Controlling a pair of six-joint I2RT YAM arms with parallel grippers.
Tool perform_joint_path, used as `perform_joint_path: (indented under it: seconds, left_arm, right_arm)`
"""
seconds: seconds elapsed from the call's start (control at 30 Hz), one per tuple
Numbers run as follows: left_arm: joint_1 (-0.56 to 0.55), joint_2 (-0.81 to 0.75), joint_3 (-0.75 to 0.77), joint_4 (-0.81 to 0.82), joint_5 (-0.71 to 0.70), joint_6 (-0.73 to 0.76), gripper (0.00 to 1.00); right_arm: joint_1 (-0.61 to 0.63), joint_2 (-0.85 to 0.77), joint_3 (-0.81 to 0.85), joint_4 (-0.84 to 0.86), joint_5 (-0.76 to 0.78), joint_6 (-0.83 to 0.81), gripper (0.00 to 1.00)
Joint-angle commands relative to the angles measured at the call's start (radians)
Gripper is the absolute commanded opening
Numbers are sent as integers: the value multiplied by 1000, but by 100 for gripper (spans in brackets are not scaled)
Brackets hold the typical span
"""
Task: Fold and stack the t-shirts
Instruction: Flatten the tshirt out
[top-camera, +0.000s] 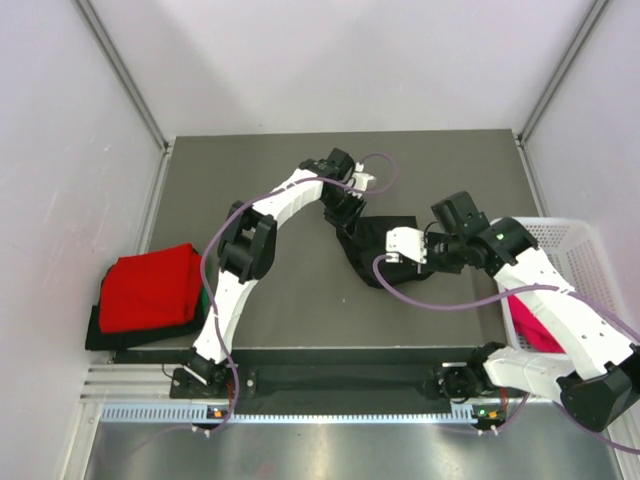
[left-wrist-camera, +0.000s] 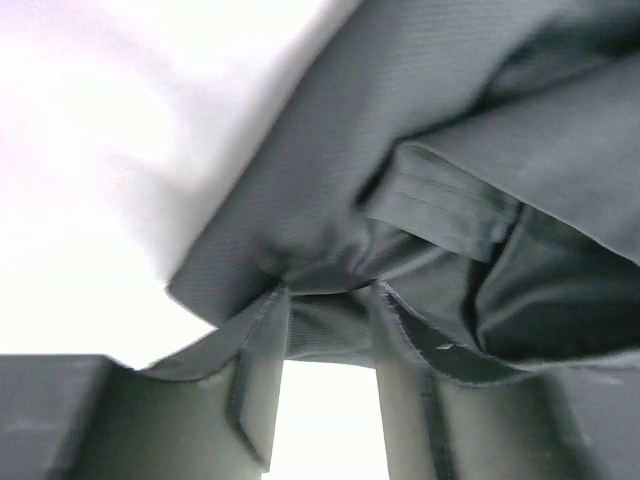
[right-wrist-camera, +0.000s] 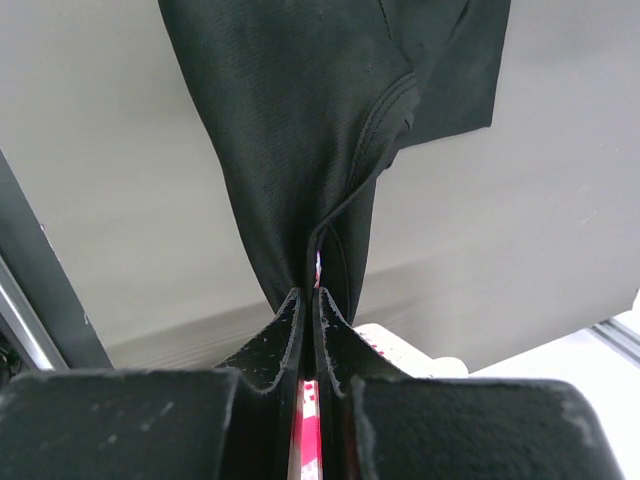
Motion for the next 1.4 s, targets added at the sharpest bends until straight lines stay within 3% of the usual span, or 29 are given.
perform_joint_path:
  seconds: [0.0,0.03,0.13,0.33,0.6,0.7,0.73,0.77,0.83,1.07,1.37]
  left_arm:
    - [7,-14,28,-5,-121,15,39]
    - [6,-12,30,-7,-121,15,25]
    - [4,-11,30,-16,-115,27,0]
    - [7,-130,1,-31,-112,56,0]
    - [47,-508,-201,68,-180,59,0]
    - [44,-580,-315,94,-119,73,0]
    - [43,-585,-336,97,-94,68,32]
    - [33,-594,-384,99,-68,64,41]
    - [6,-609,-460,125,-71,74,49]
    - [-174,-580,-539,179,-128,79,54]
    - [-212,-442,-456,160,-109,73,53]
  right_arm:
    - [-17,-22,-6,26,-32,17,0]
    - [-20,-25,-9,30,-30,16,0]
    - [-31,-28,-16,42,-24,16,0]
    - [-66,-39,18,59,-21,25,0]
    - [-118,-53,50,103,-15,52,0]
    - [-126,-50,37,103,-21,59,0]
    - [-124,-50,34,105,-20,60,0]
    - [-129,-48,31,103,-20,60,0]
    - [-133,-50,30,103,-18,62,0]
    - [-144,-30,46,112,-20,66,0]
    - [-147,-36,29,108,-15,59,0]
